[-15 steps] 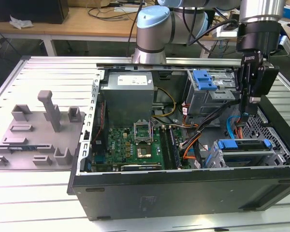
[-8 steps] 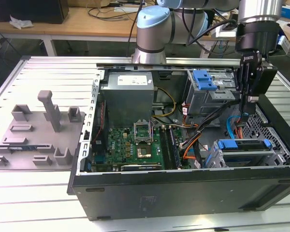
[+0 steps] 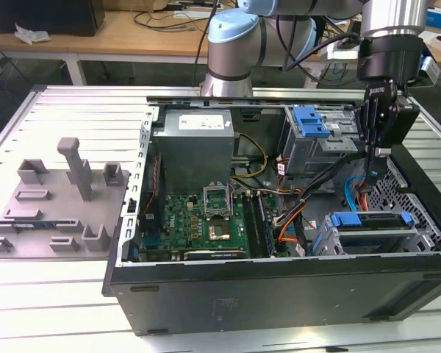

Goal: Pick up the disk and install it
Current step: 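Insert the first disk wire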

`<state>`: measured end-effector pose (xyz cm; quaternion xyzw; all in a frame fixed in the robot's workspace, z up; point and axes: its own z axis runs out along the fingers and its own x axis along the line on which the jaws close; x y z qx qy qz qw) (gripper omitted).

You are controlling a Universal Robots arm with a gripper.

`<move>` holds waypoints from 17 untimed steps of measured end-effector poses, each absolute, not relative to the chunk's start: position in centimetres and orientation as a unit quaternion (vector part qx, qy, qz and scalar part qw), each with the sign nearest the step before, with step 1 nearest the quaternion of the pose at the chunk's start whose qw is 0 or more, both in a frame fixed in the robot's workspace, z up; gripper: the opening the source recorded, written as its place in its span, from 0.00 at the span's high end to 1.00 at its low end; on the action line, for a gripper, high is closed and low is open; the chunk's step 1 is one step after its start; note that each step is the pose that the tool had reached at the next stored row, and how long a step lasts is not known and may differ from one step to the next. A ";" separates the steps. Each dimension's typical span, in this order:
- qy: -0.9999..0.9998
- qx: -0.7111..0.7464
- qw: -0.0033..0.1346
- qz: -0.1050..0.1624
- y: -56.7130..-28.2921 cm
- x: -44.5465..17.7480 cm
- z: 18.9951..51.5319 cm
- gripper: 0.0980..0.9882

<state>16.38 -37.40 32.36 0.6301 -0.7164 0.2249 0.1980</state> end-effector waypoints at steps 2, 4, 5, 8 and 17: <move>-0.716 0.630 0.198 0.225 -37.4 16.4 32.4 0.93; -0.716 0.630 0.198 0.225 -37.4 16.4 32.4 0.93; -0.716 0.630 0.198 0.225 -37.4 16.4 32.3 0.93; -0.718 0.632 0.193 0.220 -37.8 16.4 32.5 0.93; -0.728 0.640 0.162 0.185 -40.1 16.4 33.8 0.93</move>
